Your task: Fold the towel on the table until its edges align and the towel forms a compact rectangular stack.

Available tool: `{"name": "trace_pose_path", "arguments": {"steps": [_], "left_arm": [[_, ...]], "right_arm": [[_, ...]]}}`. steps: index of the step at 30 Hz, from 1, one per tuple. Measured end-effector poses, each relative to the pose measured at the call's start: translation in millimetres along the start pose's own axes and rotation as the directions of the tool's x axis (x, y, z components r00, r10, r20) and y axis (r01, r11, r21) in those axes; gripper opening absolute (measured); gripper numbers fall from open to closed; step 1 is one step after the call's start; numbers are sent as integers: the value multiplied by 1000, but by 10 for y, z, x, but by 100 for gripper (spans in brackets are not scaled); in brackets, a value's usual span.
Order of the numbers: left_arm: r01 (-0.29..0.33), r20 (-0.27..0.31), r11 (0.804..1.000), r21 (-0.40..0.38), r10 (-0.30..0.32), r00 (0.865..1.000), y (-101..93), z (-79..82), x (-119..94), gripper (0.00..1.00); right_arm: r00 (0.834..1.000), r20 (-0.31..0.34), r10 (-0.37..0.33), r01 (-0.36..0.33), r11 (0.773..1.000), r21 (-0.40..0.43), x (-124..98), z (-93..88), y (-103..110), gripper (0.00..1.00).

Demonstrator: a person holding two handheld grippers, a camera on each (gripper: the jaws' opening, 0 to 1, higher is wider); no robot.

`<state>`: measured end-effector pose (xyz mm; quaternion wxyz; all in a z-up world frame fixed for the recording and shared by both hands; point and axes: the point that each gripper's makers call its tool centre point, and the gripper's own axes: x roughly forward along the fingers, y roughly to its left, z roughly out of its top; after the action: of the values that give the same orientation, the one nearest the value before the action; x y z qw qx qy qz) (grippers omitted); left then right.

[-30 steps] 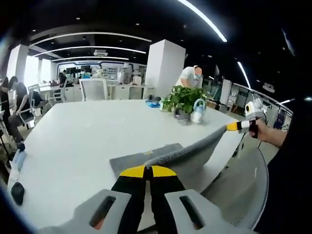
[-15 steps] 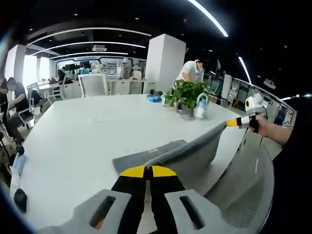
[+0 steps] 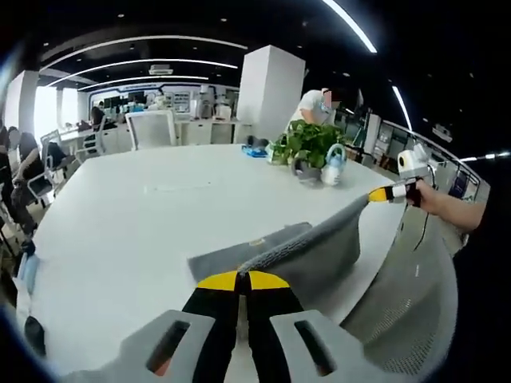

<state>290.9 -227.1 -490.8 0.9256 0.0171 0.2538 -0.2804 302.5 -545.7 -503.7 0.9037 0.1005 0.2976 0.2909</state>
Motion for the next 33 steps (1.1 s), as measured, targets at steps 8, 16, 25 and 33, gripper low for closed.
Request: {"name": "trace_pose_path", "arguments": {"steps": [8, 16, 25, 33], "left_arm": [[3, -27, 1000, 7, -2, 1000, 94, -12, 151, 2], [15, -42, 1000, 0, -14, 999, 146, -34, 248, 2], [13, -63, 1000, -20, -15, 998, 192, -87, 365, 2], [26, -48, 998, -53, -29, 998, 218, -104, 411, 2]], "right_arm": [[1000, -21, -2, 2, 1000, 7, 121, -10, -95, 0], [999, -40, -5, 5, 1000, 11, 204, -8, -160, 0], [998, -59, -15, 16, 1000, 24, 275, -59, -234, 0], [995, -83, -55, 58, 998, 30, 321, -127, -277, 0]]}}
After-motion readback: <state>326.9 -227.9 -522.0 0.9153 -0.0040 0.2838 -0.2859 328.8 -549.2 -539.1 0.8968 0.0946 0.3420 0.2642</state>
